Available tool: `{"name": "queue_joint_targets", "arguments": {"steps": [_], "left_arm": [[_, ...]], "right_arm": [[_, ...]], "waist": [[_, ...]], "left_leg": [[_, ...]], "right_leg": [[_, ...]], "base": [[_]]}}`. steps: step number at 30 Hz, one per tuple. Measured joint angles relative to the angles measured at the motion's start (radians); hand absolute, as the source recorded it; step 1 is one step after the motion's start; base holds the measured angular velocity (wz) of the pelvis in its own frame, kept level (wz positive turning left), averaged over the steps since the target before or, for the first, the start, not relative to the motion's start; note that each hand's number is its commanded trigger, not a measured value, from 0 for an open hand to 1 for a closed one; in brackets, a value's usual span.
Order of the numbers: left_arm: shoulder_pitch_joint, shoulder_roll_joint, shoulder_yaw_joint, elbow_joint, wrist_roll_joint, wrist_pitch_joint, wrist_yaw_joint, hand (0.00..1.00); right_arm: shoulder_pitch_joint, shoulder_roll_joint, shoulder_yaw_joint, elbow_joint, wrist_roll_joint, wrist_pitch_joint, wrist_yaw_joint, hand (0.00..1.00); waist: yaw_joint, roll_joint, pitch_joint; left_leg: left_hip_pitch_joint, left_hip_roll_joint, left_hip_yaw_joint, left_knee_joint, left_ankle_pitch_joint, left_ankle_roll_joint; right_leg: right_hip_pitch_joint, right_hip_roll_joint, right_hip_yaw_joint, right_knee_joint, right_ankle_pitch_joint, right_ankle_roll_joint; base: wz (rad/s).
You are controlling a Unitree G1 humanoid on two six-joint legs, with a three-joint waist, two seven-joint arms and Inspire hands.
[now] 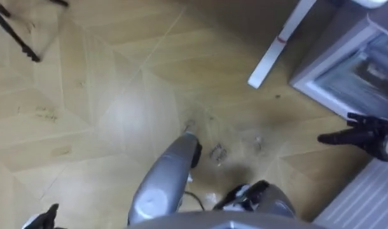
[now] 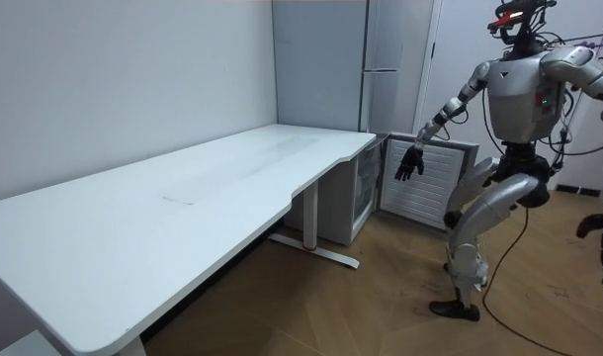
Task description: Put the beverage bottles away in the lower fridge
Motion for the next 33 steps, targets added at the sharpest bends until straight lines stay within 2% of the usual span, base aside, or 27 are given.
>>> {"name": "queue_joint_targets", "arguments": {"steps": [3,5,7,8,10,12,13,17,19,20,22,24,26,27,28,33], "left_arm": [[-0.039,-0.037,0.005,0.036,0.003,-0.001,-0.002,0.0],[-0.041,-0.052,0.005,0.045,0.001,-0.015,-0.007,0.0],[-0.073,-0.075,0.007,0.088,0.003,-0.022,-0.009,0.0],[-0.08,-0.08,0.008,0.104,0.007,-0.022,-0.009,0.0],[-0.081,-0.093,0.025,0.14,0.034,-0.021,-0.011,0.0],[-0.081,-0.099,0.034,0.141,0.047,-0.022,-0.007,0.0],[-0.081,-0.106,0.059,0.14,0.051,-0.022,-0.002,0.0],[-0.069,-0.129,0.14,0.161,0.072,-0.023,0.006,0.0],[-0.056,-0.152,0.222,0.172,0.102,-0.023,0.017,0.0],[-0.057,-0.155,0.23,0.175,0.107,-0.023,0.022,0.0],[-0.058,-0.169,0.246,0.183,0.106,-0.023,0.034,0.0],[-0.06,-0.189,0.269,0.192,0.116,-0.023,0.043,0.0],[-0.06,-0.198,0.29,0.2,0.157,-0.023,0.045,0.0],[-0.059,-0.2,0.299,0.206,0.17,-0.023,0.048,0.0],[-0.057,-0.201,0.305,0.207,0.18,-0.023,0.054,0.0],[-0.056,-0.207,0.31,0.206,0.191,-0.022,0.096,0.0]], "right_arm": [[0.054,0.009,-0.013,0.005,-0.035,0.013,0.005,0.0],[0.107,0.024,-0.051,0.003,-0.049,0.014,0.004,0.0],[0.166,0.042,-0.119,-0.002,-0.058,0.02,-0.009,0.0],[0.178,0.051,-0.134,-0.002,-0.071,0.021,-0.014,0.0],[0.22,0.087,-0.197,-0.007,-0.118,0.021,-0.03,0.0],[0.257,0.086,-0.226,-0.011,-0.113,0.024,-0.039,0.0],[0.278,0.086,-0.267,-0.017,-0.108,0.034,-0.052,0.0],[0.319,0.09,-0.422,-0.056,-0.137,0.041,-0.087,0.0],[0.32,0.09,-0.521,-0.091,-0.182,0.041,-0.094,0.0],[0.324,0.091,-0.529,-0.107,-0.185,0.042,-0.098,0.0],[0.335,0.097,-0.55,-0.177,-0.199,0.044,-0.113,0.0],[0.342,0.098,-0.589,-0.315,-0.263,0.062,-0.143,0.0],[0.35,0.101,-0.628,-0.385,-0.301,0.054,-0.183,0.0],[0.365,0.103,-0.65,-0.427,-0.326,0.051,-0.22,0.0],[0.369,0.103,-0.67,-0.471,-0.348,0.051,-0.255,0.0],[0.369,0.103,-0.716,-0.635,-0.394,0.027,-0.395,0.0]], "waist": [[-0.039,-0.018,0.0012],[-0.064,-0.027,-0.0033],[-0.075,-0.035,-0.0079],[-0.08,-0.037,-0.0088],[-0.119,-0.05,-0.0176],[-0.135,-0.055,-0.0222],[-0.157,-0.058,-0.0242],[-0.194,-0.077,-0.0302],[-0.219,-0.091,-0.0348],[-0.23,-0.094,-0.0373],[-0.238,-0.097,-0.0369],[-0.262,-0.098,-0.0373],[-0.27,-0.1,-0.0362],[-0.276,-0.11,-0.0366],[-0.273,-0.111,-0.0397],[-0.295,-0.11,-0.0397]], "left_leg": [[0.069,0.002,0.011,-0.069,0.012,-0.004],[0.112,0.011,0.016,-0.103,0.015,-0.006],[0.166,0.036,0.035,-0.142,0.014,-0.008],[0.182,0.04,0.04,-0.154,0.014,-0.008],[0.253,0.053,0.062,-0.204,0.014,-0.008],[0.299,0.054,0.074,-0.237,0.014,-0.008],[0.328,0.055,0.082,-0.255,0.014,-0.008],[0.422,0.059,0.117,-0.308,0.014,-0.008],[0.485,0.059,0.141,-0.341,0.014,-0.007],[0.498,0.059,0.145,-0.349,0.014,-0.007],[0.531,0.063,0.157,-0.366,0.012,-0.004],[0.554,0.073,0.181,-0.378,0.011,-0.002],[0.592,0.077,0.206,-0.395,0.012,-0.001],[0.609,0.077,0.211,-0.402,0.012,-0.001],[0.628,0.079,0.233,-0.41,0.012,-0.001],[0.676,0.09,0.28,-0.431,0.012,-0.001]], "right_leg": [[0.055,0.016,0.004,-0.067,0.017,0.007],[0.097,0.042,0.009,-0.127,0.034,0.01],[0.151,0.077,0.016,-0.205,0.064,0.01],[0.167,0.083,0.018,-0.226,0.073,0.009],[0.233,0.111,0.036,-0.31,0.103,0.018],[0.273,0.121,0.049,-0.358,0.123,0.026],[0.3,0.129,0.055,-0.39,0.137,0.031],[0.377,0.143,0.088,-0.465,0.172,0.042],[0.418,0.146,0.113,-0.491,0.188,0.047],[0.425,0.147,0.118,-0.5,0.192,0.048],[0.443,0.151,0.125,-0.515,0.206,0.048],[0.457,0.157,0.127,-0.524,0.225,0.047],[0.475,0.162,0.155,-0.541,0.232,0.047],[0.491,0.164,0.159,-0.551,0.234,0.048],[0.492,0.164,0.18,-0.55,0.234,0.048],[0.518,0.18,0.231,-0.586,0.257,0.051]], "base": [[-0.07],[-0.16],[-0.33],[-0.34],[-0.32],[-0.29],[-0.23],[-0.33],[-0.46],[-0.36],[-0.36],[-0.42],[-0.34],[-0.34],[-0.35],[-0.31]]}}
